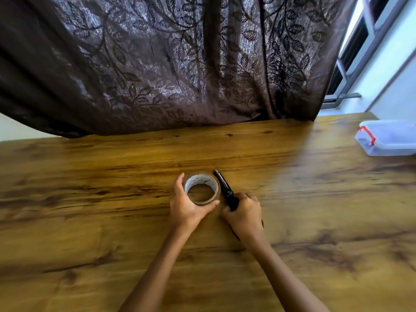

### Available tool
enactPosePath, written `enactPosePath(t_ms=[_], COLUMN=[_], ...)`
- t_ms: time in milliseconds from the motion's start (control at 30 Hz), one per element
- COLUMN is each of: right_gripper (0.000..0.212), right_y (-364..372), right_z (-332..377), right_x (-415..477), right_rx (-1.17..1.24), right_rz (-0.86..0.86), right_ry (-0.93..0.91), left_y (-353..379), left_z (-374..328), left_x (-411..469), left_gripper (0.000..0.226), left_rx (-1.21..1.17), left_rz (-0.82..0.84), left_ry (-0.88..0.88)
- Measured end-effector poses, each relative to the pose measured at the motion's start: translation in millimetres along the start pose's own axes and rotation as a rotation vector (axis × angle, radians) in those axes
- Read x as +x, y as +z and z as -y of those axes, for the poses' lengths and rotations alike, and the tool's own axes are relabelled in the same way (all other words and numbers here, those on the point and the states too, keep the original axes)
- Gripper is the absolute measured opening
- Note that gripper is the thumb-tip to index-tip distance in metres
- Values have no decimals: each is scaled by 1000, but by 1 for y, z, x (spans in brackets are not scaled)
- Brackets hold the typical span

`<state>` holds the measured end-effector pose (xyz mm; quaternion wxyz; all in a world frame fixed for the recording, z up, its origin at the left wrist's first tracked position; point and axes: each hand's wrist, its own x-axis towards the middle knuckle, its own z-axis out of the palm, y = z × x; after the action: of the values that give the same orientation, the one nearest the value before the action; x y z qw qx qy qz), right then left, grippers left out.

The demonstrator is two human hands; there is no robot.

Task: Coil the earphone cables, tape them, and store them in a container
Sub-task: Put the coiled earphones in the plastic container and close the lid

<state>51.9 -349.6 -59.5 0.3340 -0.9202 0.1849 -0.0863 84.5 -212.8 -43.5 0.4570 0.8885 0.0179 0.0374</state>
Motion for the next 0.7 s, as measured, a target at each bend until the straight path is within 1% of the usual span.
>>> enactPosePath(t_ms=[167, 300, 367, 500, 700], right_gripper=[32, 32, 30, 30, 32], right_y=[-33, -82, -111, -173, -248], right_z=[-12, -28, -39, -78, -169], right_x=[18, 37, 46, 65, 82], right_rx=[176, 253, 254, 239, 126], right_rz=[-132, -260, -325, -449, -588], right_ry=[4, 1, -23, -11, 24], left_y=[16, 42, 61, 111, 193], left_z=[-30, -68, -91, -141, -208], left_x=[7, 14, 14, 10, -4], left_gripper=[111, 112, 112, 112, 111], left_rx=[-22, -42, -63, -113, -166], left_rz=[12, 35, 65, 133, 314], left_ry=[54, 151, 193, 291, 375])
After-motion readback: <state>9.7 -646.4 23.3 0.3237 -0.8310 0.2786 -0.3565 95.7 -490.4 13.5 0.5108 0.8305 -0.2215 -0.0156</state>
